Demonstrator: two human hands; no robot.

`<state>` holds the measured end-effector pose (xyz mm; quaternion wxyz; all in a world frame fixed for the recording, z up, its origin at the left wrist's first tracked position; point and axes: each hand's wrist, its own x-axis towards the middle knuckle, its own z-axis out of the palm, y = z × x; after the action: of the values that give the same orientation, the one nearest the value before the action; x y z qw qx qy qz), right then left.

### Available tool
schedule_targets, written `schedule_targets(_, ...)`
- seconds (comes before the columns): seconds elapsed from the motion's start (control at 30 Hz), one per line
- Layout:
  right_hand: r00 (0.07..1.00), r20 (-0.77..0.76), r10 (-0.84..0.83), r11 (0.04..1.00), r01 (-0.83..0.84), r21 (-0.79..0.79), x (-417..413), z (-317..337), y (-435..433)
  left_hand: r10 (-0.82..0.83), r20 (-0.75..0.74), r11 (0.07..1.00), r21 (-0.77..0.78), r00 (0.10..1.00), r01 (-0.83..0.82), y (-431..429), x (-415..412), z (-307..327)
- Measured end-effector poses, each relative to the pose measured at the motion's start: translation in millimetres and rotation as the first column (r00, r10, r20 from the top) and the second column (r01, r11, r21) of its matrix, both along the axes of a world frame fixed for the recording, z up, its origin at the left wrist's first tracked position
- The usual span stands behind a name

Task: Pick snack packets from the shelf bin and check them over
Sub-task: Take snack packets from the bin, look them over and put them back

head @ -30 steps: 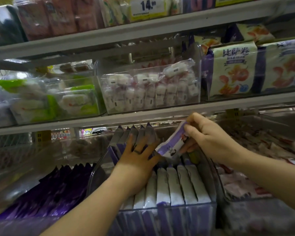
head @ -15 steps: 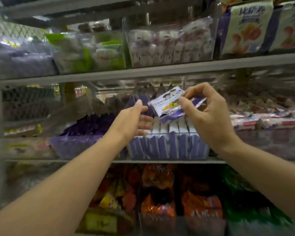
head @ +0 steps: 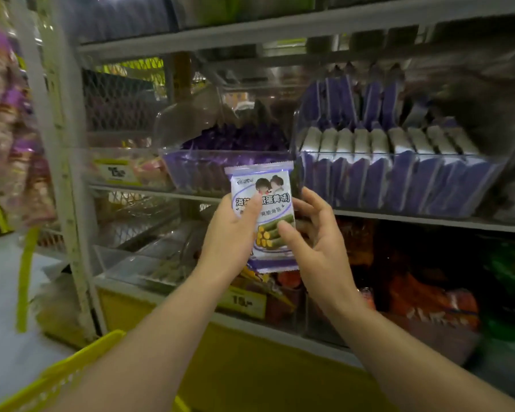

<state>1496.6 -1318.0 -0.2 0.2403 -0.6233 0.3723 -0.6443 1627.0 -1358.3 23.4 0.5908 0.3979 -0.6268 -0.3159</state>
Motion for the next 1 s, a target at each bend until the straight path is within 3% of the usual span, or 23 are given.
schedule_targets(0.17,0.959,0.274,0.068,0.973,-0.124,0.194,2,-17,-24,-0.053,0.059,0.994,-0.093,0.997,0.058,-2,7,-55)
schedule_targets(0.33,0.905,0.419,0.079,0.930,-0.218,0.296,-3,-27,-36,-0.163,-0.074,0.983,0.067,0.984,0.168,-9,0,-74)
schedule_targets(0.5,0.910,0.412,0.055,0.914,-0.212,0.346,-14,-31,-42,-0.304,-0.129,0.899,0.288,0.944,0.329,-14,7,-72)
schedule_targets(0.6,0.919,0.395,0.000,0.906,-0.167,0.388,-14,-35,-42,-0.391,-0.237,0.796,0.398,0.890,0.456,-9,11,-68)
schedule_targets(0.7,0.903,0.427,-0.057,0.898,-0.141,0.418,-11,-35,-42,-0.397,-0.283,0.771,0.413,0.873,0.485,-5,16,-64)
schedule_targets(0.8,0.885,0.453,-0.111,0.890,-0.115,0.442,-12,-30,-40,-0.408,-0.182,0.837,0.316,0.894,0.447,-3,29,-60)
schedule_targets(0.9,0.857,0.486,-0.173,0.891,-0.074,0.448,-15,-24,-38,-0.459,0.058,0.875,0.204,0.887,0.440,1,44,-55)
schedule_targets(1.0,0.830,0.511,-0.223,0.892,-0.037,0.451,-14,-23,-37,-0.403,0.233,0.915,0.103,0.885,0.390,5,51,-53)
